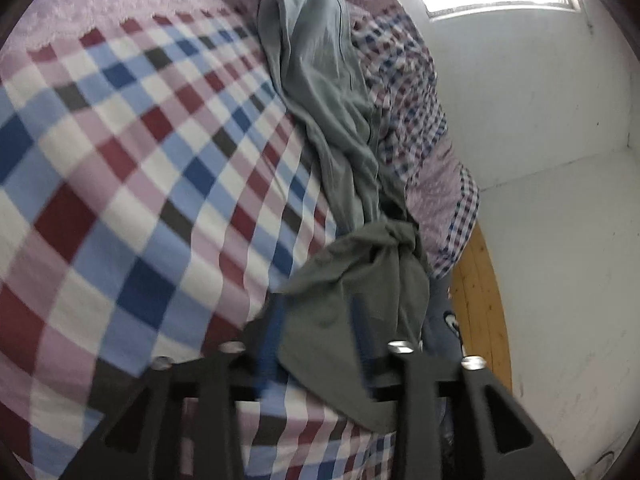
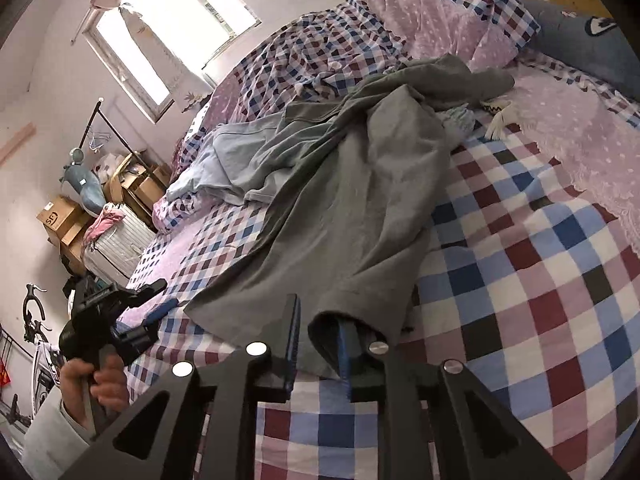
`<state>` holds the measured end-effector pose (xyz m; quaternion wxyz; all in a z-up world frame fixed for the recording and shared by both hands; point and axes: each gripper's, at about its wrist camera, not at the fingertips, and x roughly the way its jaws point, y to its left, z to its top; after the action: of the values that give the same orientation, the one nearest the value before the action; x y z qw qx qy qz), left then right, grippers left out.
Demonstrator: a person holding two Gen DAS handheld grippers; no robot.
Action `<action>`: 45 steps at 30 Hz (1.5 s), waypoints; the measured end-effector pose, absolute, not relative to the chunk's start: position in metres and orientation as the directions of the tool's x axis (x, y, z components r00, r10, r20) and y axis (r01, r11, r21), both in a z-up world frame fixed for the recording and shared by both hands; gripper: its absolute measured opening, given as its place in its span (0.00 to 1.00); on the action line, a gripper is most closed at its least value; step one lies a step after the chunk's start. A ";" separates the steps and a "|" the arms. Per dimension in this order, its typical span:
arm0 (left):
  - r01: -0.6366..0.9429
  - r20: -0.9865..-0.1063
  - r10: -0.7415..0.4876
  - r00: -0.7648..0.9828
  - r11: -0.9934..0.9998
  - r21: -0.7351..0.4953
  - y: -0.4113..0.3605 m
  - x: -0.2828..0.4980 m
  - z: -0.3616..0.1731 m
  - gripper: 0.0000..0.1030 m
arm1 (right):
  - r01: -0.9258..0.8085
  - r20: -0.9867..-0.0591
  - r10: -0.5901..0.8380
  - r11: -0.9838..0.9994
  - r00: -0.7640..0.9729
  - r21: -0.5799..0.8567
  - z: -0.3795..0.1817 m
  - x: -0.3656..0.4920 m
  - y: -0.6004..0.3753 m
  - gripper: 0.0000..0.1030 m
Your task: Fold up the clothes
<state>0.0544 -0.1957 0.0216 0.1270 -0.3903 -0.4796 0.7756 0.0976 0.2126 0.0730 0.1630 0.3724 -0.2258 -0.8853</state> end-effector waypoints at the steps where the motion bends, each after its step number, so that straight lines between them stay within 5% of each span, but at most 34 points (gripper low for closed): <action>1: 0.179 -0.491 0.575 -0.655 -0.512 -0.840 -0.192 0.056 0.021 0.56 | 0.122 -0.586 -0.458 -0.844 -0.669 0.522 0.073 0.098 0.211 0.18; 6: 0.232 -0.564 0.569 -0.598 -0.551 -0.801 -0.177 0.057 0.017 0.62 | 0.128 -0.588 -0.464 -0.844 -0.663 0.522 0.070 0.096 0.204 0.22; 24: 0.213 -0.587 0.532 -0.610 -0.604 -0.768 -0.151 0.018 0.009 0.62 | 0.105 -0.604 -0.475 -0.833 -0.640 0.543 0.057 0.092 0.198 0.30; 26: 0.209 -0.595 0.534 -0.601 -0.613 -0.762 -0.149 0.016 0.008 0.46 | 0.105 -0.606 -0.474 -0.834 -0.639 0.541 0.057 0.092 0.197 0.32; 28: 0.227 -0.604 0.546 -0.581 -0.604 -0.764 -0.149 0.015 0.002 0.13 | 0.107 -0.608 -0.472 -0.837 -0.638 0.537 0.057 0.093 0.195 0.33; 33: 0.255 -0.594 0.544 -0.592 -0.573 -0.779 -0.154 0.019 -0.001 0.03 | 0.113 -0.613 -0.469 -0.842 -0.636 0.527 0.058 0.095 0.193 0.39; 45: 0.077 -0.354 0.447 -0.822 -0.528 -0.846 -0.197 0.058 0.077 0.00 | 0.153 -0.617 -0.485 -0.846 -0.620 0.511 0.059 0.109 0.187 0.43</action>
<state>0.0578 -0.1971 0.0766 0.1114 -0.2770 -0.4731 0.8289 0.1094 0.1865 0.0588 0.1823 0.3961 -0.2096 -0.8752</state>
